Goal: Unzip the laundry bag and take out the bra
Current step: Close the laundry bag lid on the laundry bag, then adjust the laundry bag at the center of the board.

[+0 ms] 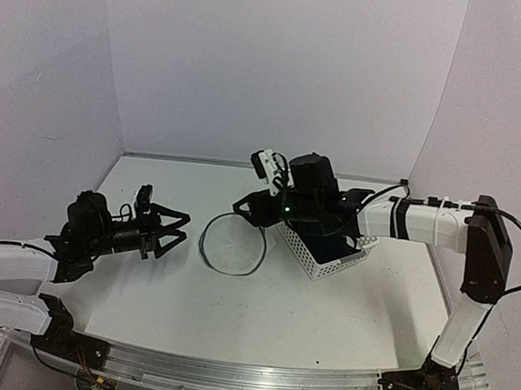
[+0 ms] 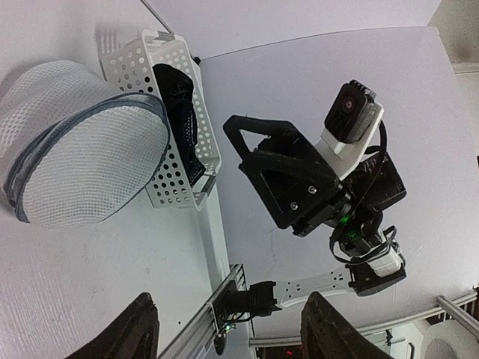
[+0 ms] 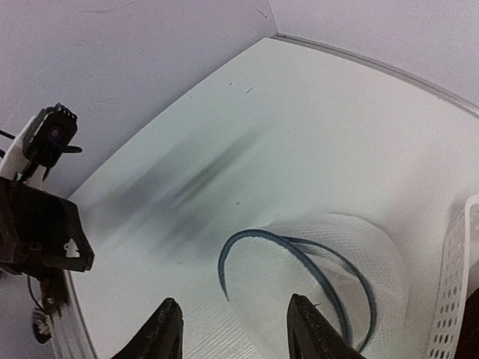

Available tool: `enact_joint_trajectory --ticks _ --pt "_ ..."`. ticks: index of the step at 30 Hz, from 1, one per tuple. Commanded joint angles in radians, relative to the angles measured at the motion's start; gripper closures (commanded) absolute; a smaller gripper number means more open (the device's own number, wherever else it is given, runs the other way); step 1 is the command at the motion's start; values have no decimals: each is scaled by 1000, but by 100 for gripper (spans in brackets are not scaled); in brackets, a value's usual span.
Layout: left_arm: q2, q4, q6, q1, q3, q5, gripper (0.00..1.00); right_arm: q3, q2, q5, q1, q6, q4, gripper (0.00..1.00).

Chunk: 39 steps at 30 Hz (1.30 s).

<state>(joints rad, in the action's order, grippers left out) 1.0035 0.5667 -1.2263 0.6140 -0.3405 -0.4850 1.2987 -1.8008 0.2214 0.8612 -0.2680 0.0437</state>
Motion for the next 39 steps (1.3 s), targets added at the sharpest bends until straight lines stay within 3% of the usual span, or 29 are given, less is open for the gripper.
enact_joint_trajectory --ticks 1,8,20,25,35,39 --pt "-11 30 27 -7 -46 -14 35 24 -42 -123 -4 200 96 48" --pt "-7 29 30 -11 -51 -21 35 63 -126 -99 -4 329 140 41" --pt "-20 28 28 -19 -38 -23 34 117 -264 -145 -33 219 125 40" --pt "-28 27 25 -23 -35 -23 34 132 -314 -122 -43 184 117 47" --pt "-30 24 21 -26 -36 -25 34 187 -415 -11 -68 74 47 74" --pt "-31 24 19 -26 -35 -26 34 185 -439 29 -68 56 33 80"
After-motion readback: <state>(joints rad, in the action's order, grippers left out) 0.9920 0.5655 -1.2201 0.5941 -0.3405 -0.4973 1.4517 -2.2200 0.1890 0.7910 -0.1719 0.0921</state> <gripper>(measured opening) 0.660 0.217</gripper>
